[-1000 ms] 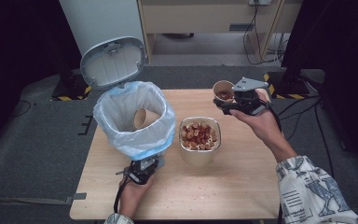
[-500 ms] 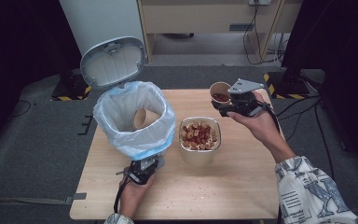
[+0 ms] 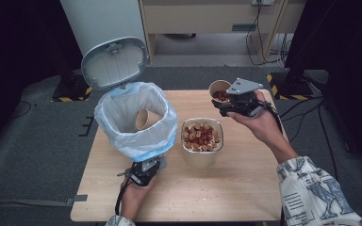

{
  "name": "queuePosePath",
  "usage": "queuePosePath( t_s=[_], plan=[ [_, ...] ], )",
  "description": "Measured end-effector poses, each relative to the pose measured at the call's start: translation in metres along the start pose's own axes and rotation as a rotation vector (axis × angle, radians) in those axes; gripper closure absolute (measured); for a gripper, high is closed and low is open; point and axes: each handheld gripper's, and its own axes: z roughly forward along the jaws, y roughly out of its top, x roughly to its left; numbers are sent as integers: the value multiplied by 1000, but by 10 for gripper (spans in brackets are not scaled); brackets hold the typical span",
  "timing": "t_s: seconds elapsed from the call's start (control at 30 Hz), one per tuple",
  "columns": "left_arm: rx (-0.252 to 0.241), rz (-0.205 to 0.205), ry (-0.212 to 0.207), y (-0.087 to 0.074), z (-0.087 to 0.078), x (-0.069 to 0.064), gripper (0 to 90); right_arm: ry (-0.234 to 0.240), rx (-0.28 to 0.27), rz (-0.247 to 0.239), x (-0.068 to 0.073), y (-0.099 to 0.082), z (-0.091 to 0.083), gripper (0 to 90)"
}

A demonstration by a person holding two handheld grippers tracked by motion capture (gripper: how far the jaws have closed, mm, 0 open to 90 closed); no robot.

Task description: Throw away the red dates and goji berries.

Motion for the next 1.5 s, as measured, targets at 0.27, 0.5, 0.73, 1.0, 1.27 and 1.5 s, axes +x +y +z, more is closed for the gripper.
queuePosePath(
  t_s=[0.27, 0.5, 0.73, 1.0, 1.27, 1.5],
  plan=[
    [4, 2, 3, 0, 0, 0, 897, -19, -3, -61, -3, 11, -5, 308],
    [1, 2, 2, 0, 0, 1, 897, -40, -14, -111, -10, 20, -14, 308],
    [0, -8, 0, 0, 0, 0, 897, -58, -8, -163, -13, 24, -16, 308],
    [-3, 13, 3, 0, 0, 0, 897, -52, -15, -225, -17, 27, -15, 309],
    [1, 16, 14, 0, 0, -1, 897, 4, -34, -204, -17, 20, -4, 308],
    [4, 14, 17, 0, 0, -1, 897, 24, -27, -227, -14, 17, 2, 308]
  ],
)
